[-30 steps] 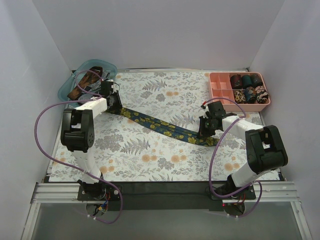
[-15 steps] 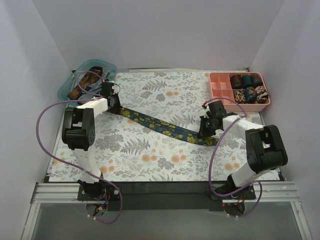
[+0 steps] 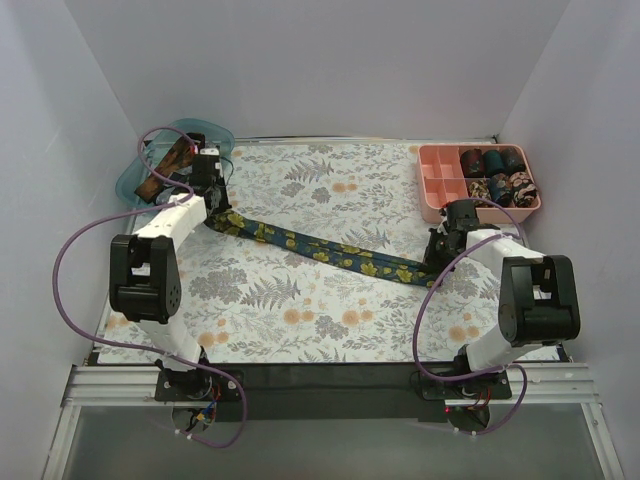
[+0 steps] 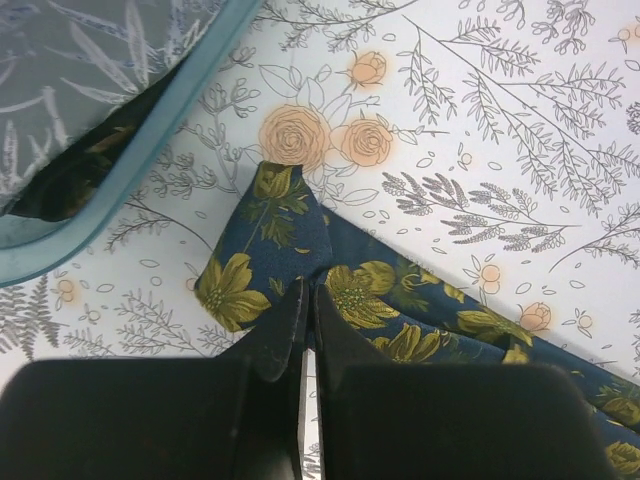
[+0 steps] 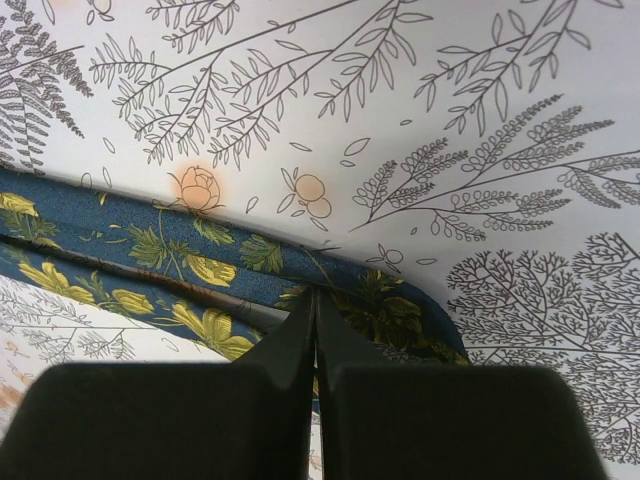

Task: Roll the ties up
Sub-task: Flatten the tie

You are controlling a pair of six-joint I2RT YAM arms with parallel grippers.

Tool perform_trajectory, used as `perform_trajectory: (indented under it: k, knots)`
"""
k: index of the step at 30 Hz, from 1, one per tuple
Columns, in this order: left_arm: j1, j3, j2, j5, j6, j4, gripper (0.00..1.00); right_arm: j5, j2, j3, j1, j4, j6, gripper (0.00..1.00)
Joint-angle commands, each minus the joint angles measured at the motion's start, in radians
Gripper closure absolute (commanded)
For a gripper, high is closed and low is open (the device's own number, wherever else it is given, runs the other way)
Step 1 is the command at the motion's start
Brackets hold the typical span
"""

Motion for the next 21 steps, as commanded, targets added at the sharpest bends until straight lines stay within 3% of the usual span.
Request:
perform_trajectory:
  k: [1,8,11,12,14,18,21]
  knots:
    - [0.011,-0.018,-0.051,-0.066,0.013,-0.029,1.00,0.144,0.020,-0.033,-0.029,-0.109,-0.017,0.99]
    - [0.020,-0.001,-0.034,-0.036,0.001,-0.049,1.00,0.123,-0.044,0.018,-0.043,-0.115,-0.039,0.95]
    - [0.020,0.010,-0.034,0.012,-0.010,-0.040,1.00,0.103,-0.130,0.038,-0.042,-0.103,-0.063,0.77]
    - [0.020,0.013,-0.033,0.023,-0.010,-0.038,1.00,0.112,-0.153,0.042,-0.043,-0.103,-0.071,0.65]
    - [0.020,0.028,-0.024,0.050,-0.010,-0.038,1.00,0.144,-0.224,0.035,-0.046,-0.104,-0.086,0.58]
    - [0.022,0.036,-0.016,0.087,-0.018,-0.037,1.00,0.164,-0.330,-0.023,-0.103,-0.109,-0.111,0.35]
    - [0.020,0.039,0.000,0.104,-0.018,-0.038,1.00,0.105,-0.342,-0.069,-0.169,-0.127,-0.120,0.38]
